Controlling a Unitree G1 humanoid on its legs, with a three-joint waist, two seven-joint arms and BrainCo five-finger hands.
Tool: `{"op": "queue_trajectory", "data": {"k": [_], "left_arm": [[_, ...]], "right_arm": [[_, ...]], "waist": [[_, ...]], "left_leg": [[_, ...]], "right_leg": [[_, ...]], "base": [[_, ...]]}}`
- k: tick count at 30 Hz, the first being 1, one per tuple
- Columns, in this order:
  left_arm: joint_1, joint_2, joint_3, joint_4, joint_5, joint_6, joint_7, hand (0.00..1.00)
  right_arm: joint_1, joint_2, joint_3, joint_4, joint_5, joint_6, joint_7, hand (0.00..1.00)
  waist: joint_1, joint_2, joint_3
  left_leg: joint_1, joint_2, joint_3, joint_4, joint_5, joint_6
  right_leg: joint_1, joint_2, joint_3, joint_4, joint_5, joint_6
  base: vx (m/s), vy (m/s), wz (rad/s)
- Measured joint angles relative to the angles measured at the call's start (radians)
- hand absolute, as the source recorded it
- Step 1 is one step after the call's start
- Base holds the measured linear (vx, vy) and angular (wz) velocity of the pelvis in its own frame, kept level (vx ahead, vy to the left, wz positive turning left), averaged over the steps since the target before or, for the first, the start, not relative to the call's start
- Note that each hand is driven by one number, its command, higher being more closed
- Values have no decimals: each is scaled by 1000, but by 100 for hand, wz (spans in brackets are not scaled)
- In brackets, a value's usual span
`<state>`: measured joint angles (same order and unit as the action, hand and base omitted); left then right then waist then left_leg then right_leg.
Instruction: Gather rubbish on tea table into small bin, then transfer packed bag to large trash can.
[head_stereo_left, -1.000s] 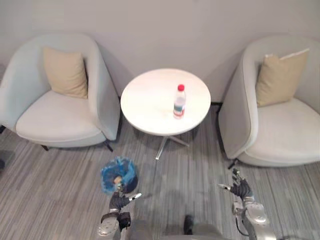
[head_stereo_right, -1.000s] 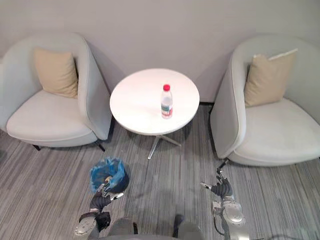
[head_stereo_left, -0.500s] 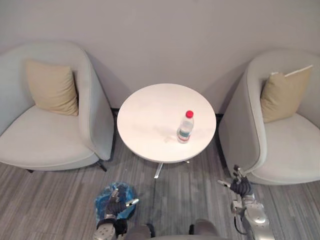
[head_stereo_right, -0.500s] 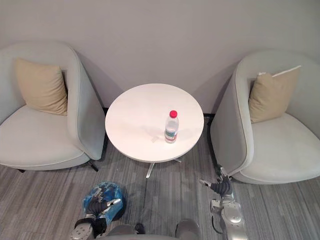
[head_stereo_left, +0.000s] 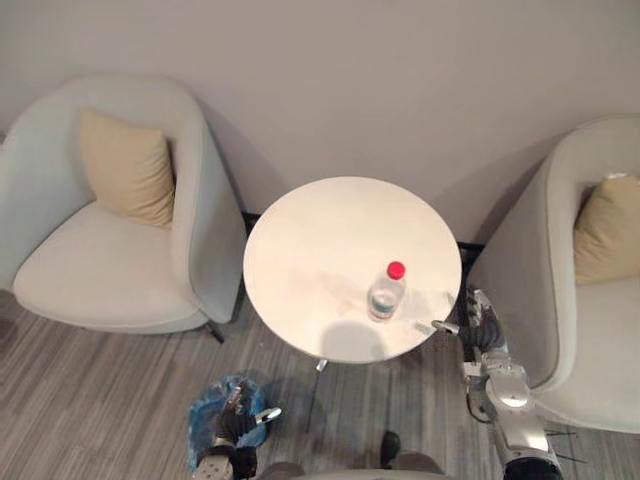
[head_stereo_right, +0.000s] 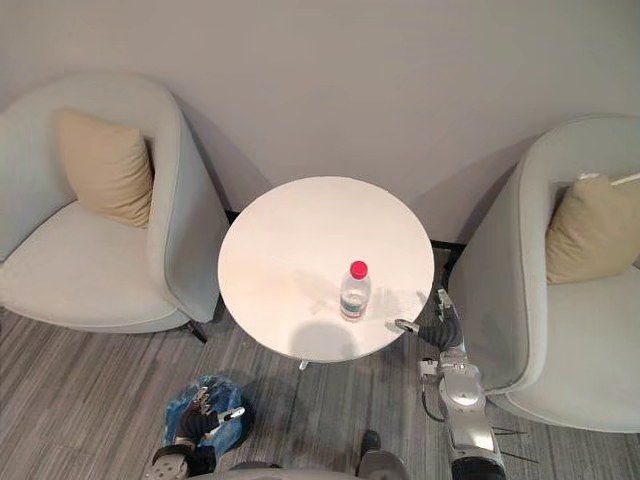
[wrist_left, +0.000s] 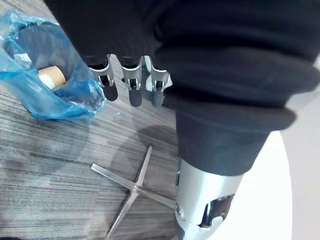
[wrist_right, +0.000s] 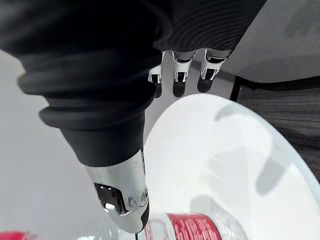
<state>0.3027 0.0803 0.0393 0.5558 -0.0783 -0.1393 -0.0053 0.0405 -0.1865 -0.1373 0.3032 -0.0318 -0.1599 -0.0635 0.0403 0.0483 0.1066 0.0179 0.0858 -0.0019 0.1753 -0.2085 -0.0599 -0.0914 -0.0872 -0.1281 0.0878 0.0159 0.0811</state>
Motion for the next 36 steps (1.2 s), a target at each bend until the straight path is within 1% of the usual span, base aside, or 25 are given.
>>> {"op": "queue_trajectory", "data": {"k": [2, 5, 8, 11, 12, 13, 14, 15, 16, 17, 18, 21, 23, 24, 28, 31, 32, 34, 35, 36], "left_arm": [[1, 13, 0, 0, 0, -1, -8, 0], [2, 24, -6, 5, 0, -2, -14, 0], [0, 23, -12, 8, -1, -3, -14, 0], [-5, 23, -12, 8, -1, -4, -13, 0], [-9, 22, -13, 8, -1, -4, -13, 0], [-12, 22, -18, 7, -3, -5, -13, 0], [-11, 22, -19, 7, -3, -5, -13, 0], [-12, 22, -20, 7, -6, -5, -11, 0], [-17, 22, -20, 7, -8, -7, -9, 0], [-20, 22, -20, 7, -8, -9, -8, 0], [-20, 23, -27, 7, -9, -21, 1, 0], [-20, 22, -35, 7, -21, -24, 7, 0], [-20, 22, -37, 4, -29, -24, 7, 0], [-21, 22, -37, 1, -31, -25, 7, 0], [-21, 22, -37, -6, -37, -25, 7, 0], [-21, 21, -36, -14, -37, -25, 7, 0], [-21, 19, -35, -14, -37, -25, 7, 0], [-21, 14, -31, -14, -37, -25, 8, 0], [-21, 11, -28, -14, -36, -25, 8, 0], [-20, 11, -26, -13, -36, -25, 9, 0]], "right_arm": [[-36, -1, 4, 40, 1, 0, -1, 0], [-94, -15, 45, 90, 3, 0, -3, 0], [-159, -18, 71, 124, 3, -1, -23, 0], [-253, -20, 78, 162, 4, -7, -37, 0], [-280, -22, 78, 168, 6, -7, -51, 100], [-318, -31, 84, 186, 19, -8, -65, 100], [-331, -36, 88, 194, 26, -8, -69, 100], [-360, -48, 104, 206, 33, -8, -74, 100], [-390, -63, 119, 207, 35, -8, -78, 100], [-401, -65, 120, 207, 34, -8, -83, 100], [-433, -70, 123, 221, 35, -9, -91, 100], [-480, -84, 141, 230, 59, -9, -110, 100], [-491, -93, 147, 232, 72, -9, -110, 100], [-493, -101, 146, 232, 80, -9, -112, 100], [-493, -107, 145, 220, 102, -9, -113, 100], [-433, -106, 143, 42, 102, -13, -109, 100], [-395, -104, 143, -36, 102, -26, -108, 100], [-339, -96, 142, -120, 101, -38, -105, 100], [-301, -87, 142, -165, 101, -49, -102, 100], [-242, -66, 143, -217, 101, -67, -79, 100]], "waist": [[4, -1, 1], [7, -8, 12], [28, -13, 34], [31, -7, 75], [31, -3, 91], [31, 5, 112], [34, 7, 114], [40, 12, 120], [54, 18, 132], [56, 19, 141], [59, 22, 145], [61, 26, 154], [69, 28, 156], [81, 28, 156], [82, 28, 156], [82, 27, 156], [81, 27, 156], [80, 25, 155], [79, 20, 152], [79, 11, 145]], "left_leg": [[-10, -12, -25, 1, 8, 4], [-37, -22, -53, 3, 18, 8], [-64, -34, -78, 4, 34, 8], [-114, -44, -99, 17, 51, 7], [-133, -50, -116, 19, 62, 6], [-148, -54, -130, 28, 62, 5], [-157, -54, -131, 35, 62, 5], [-183, -55, -134, 44, 61, 5], [-197, -55, -137, 52, 61, 5], [-197, -55, -138, 53, 61, 5], [-213, -56, -147, 54, 63, 2], [-238, -57, -165, 66, 65, -1], [-240, -57, -166, 73, 66, -1], [-247, -58, -167, 76, 66, -1], [-252, -61, -181, 84, 66, -1], [-246, -61, -189, 83, 66, -1], [-233, -61, -190, 81, 66, -1], [-207, -61, -192, 72, 66, -1], [-193, -61, -194, 66, 66, -1], [-182, -62, -204, 62, 66, -1]], "right_leg": [[5, -11, -15, -21, 16, 0], [8, -23, -46, -26, 21, 0], [-7, -34, -65, -23, 25, 1], [-47, -44, -82, -21, 44, -3], [-58, -51, -95, -18, 46, -3], [-62, -55, -106, -10, 46, -3], [-70, -56, -106, -3, 46, -3], [-82, -56, -108, 3, 46, -3], [-93, -57, -110, 10, 46, -4], [-95, -57, -110, 13, 46, -4], [-108, -57, -114, 17, 46, -4], [-127, -57, -122, 29, 45, -5], [-134, -57, -123, 32, 44, -6], [-140, -57, -123, 33, 44, -6], [-138, -58, -123, 33, 44, -6], [-128, -57, -123, 31, 44, -5], [-114, -57, -123, 30, 42, -4], [-91, -57, -122, 29, 36, -5], [-77, -58, -122, 29, 31, -4], [-63, -58, -125, 28, 17, 0]], "base": [[-27, 41, 34], [-68, 16, 35], [-112, -8, 28], [-135, -13, 24], [-169, -21, 39], [-152, -19, 34], [-163, -9, 21], [-145, -8, 8], [-145, -8, 8], [-133, -27, 10], [-66, -25, 10], [-39, -29, 12], [21, -3, 1], [35, -2, 1], [31, 4, 10], [9, 2, 8], [6, 0, 5], [-1, -3, 5], [-18, -24, 13], [-26, -33, 17]]}}
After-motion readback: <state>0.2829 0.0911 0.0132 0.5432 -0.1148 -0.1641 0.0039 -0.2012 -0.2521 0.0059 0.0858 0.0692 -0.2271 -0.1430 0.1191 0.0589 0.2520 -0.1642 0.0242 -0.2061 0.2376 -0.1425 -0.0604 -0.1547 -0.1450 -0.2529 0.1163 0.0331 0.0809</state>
